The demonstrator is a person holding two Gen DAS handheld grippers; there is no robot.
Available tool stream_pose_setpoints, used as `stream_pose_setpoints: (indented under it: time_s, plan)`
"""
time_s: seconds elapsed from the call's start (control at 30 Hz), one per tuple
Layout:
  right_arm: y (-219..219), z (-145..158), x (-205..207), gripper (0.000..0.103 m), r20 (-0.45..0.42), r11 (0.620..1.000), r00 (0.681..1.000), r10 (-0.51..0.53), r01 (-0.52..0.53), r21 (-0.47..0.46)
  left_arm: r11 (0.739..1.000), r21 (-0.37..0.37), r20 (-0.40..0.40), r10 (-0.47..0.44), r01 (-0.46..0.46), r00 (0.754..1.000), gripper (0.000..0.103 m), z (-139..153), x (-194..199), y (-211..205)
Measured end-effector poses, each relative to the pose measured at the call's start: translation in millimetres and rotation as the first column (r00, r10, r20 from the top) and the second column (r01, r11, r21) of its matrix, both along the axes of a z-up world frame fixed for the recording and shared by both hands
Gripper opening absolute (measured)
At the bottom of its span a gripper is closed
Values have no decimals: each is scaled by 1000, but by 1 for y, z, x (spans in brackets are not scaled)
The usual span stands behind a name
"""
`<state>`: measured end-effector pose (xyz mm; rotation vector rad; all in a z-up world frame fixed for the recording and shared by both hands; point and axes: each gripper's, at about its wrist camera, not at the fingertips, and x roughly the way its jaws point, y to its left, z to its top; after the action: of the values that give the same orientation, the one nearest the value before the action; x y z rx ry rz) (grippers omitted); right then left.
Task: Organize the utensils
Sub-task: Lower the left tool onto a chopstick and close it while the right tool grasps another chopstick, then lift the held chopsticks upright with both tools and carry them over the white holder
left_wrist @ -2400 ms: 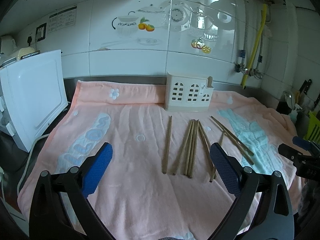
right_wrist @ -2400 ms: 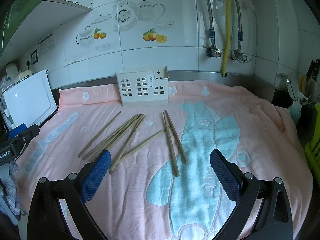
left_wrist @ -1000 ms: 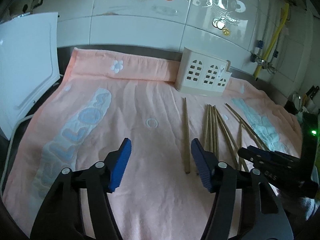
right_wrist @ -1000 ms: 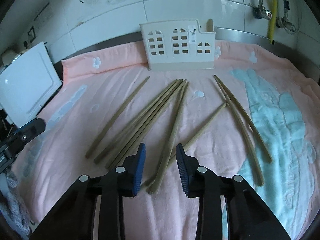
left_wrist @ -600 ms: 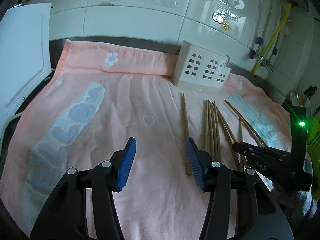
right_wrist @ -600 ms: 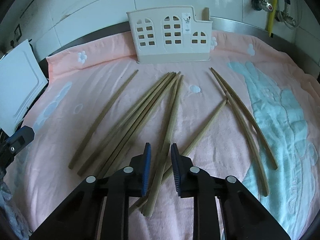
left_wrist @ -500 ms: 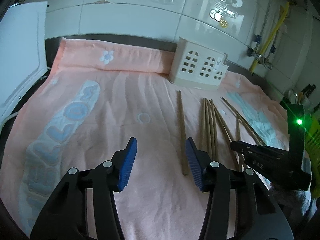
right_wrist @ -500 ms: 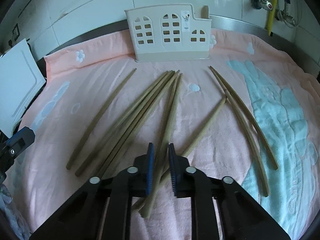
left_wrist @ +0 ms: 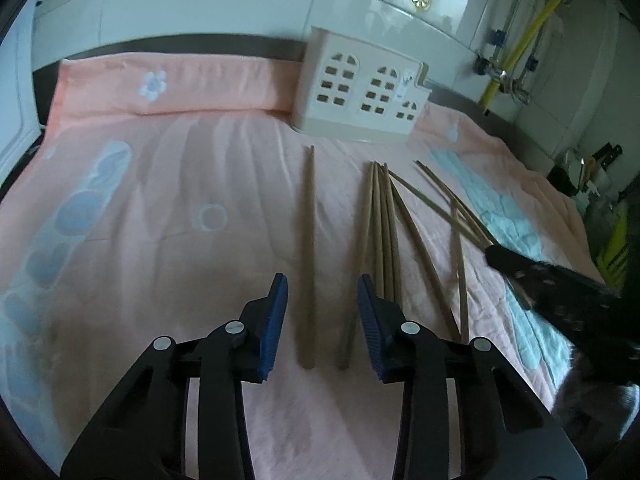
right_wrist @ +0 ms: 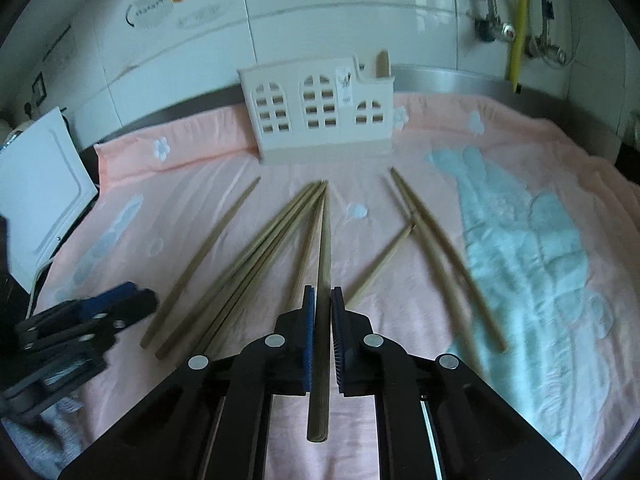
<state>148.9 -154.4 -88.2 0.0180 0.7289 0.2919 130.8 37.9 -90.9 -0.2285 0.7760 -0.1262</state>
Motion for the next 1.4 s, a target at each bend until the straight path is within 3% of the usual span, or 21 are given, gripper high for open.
stream_pose_setpoints:
  time_s: [0.3,0.47,0.67,1.0,1.23,1.4]
  plan:
    - [-21,31,-13,7,105,1000,994,27,-28,7,1000,-10,-73,23,-24,997,22,-17,25,-4]
    - [-25,36,-14,7,124,999,991,51,-53,8,998,-33,-88,57,-60,994,14,-20,30,3]
    - [-29,39,-11,7,126,997,989,71,-73,15,997,4,-92,75,-75,993,6,-19,32,2]
    - [-36,62,3,7,129,992,985,118,-121,20,997,-6,81,75,-75,994,5,47,17,8]
    - [-31,82,24,7,124,985,978,170,-172,3,1000,-3,132,24,-23,991,5,75,21,5]
    - [-30,101,45,7,110,980,974,199,-199,-9,997,69,160,-30,19,987,5,98,31,-8]
